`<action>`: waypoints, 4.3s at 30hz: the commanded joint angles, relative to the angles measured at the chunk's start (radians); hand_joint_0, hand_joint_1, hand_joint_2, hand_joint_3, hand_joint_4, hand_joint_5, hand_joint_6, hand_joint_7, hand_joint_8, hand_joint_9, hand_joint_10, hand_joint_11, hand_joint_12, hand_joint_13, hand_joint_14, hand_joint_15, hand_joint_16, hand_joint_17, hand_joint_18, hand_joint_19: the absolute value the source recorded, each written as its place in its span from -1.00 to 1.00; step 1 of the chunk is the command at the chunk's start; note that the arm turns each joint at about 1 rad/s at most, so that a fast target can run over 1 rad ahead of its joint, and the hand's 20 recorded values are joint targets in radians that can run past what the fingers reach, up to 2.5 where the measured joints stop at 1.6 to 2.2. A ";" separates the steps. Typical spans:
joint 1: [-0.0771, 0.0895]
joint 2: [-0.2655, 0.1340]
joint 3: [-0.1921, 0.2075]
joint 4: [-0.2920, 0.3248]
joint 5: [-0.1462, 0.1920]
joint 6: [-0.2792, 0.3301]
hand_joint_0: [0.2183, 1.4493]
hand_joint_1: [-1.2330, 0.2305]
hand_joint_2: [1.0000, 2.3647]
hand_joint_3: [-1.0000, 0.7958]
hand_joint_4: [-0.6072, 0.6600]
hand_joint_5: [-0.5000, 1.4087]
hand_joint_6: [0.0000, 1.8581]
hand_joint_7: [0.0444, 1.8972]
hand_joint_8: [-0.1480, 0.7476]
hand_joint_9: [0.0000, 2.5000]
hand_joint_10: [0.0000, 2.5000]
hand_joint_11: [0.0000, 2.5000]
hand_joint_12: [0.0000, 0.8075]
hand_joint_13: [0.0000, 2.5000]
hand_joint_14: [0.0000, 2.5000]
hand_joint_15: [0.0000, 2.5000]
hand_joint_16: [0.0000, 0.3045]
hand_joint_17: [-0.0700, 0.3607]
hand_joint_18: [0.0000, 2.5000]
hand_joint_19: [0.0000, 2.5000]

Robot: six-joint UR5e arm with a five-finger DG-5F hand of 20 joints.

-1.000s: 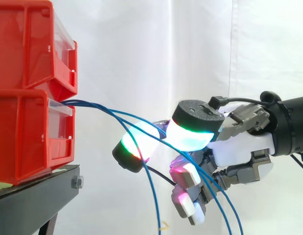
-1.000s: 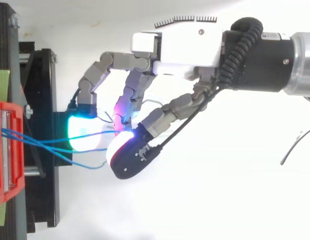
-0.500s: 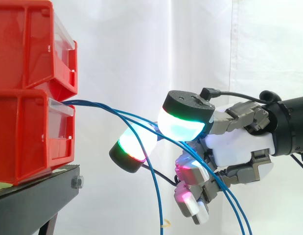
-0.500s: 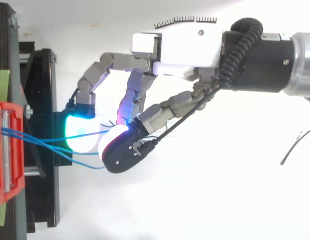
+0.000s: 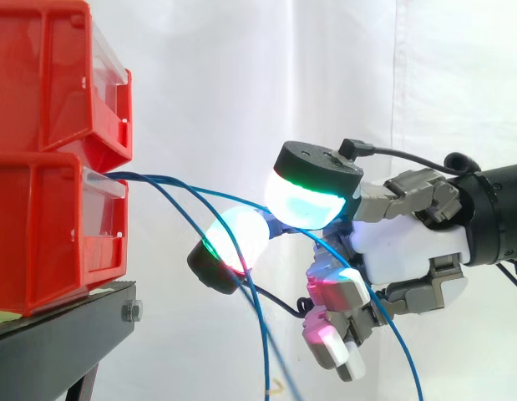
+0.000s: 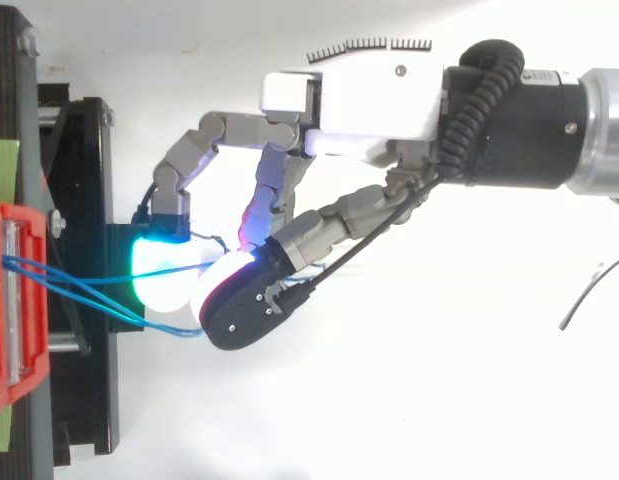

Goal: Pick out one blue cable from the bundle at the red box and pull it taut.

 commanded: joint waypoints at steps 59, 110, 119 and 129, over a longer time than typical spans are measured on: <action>-0.009 0.000 -0.001 -0.015 -0.009 0.006 -0.44 -0.12 -0.99 -0.33 -0.06 -0.59 -0.02 -0.29 -0.09 0.08 -0.98 -0.34 -0.13 -0.15 -0.98 -0.51 -0.67 -0.15 -0.24 -0.41; -0.006 0.000 0.000 -0.018 -0.009 0.018 -0.41 -0.10 -0.98 -0.30 -0.04 -0.58 -0.01 -0.32 -0.05 0.12 -0.98 -0.28 -0.13 -0.14 -0.98 -0.50 -0.67 -0.15 -0.24 -0.43; -0.005 0.000 -0.001 -0.024 -0.010 0.018 -0.38 -0.26 -0.97 -0.15 -0.09 -0.58 0.01 -0.31 -0.07 0.12 -0.98 -0.26 -0.14 -0.14 -0.98 -0.50 -0.69 -0.17 -0.23 -0.44; -0.005 0.000 0.000 -0.024 -0.010 0.024 -0.33 -0.36 -0.97 -0.11 -0.11 -0.58 0.02 -0.32 -0.07 0.11 -0.97 -0.26 -0.15 -0.14 -0.98 -0.50 -0.69 -0.18 -0.24 -0.44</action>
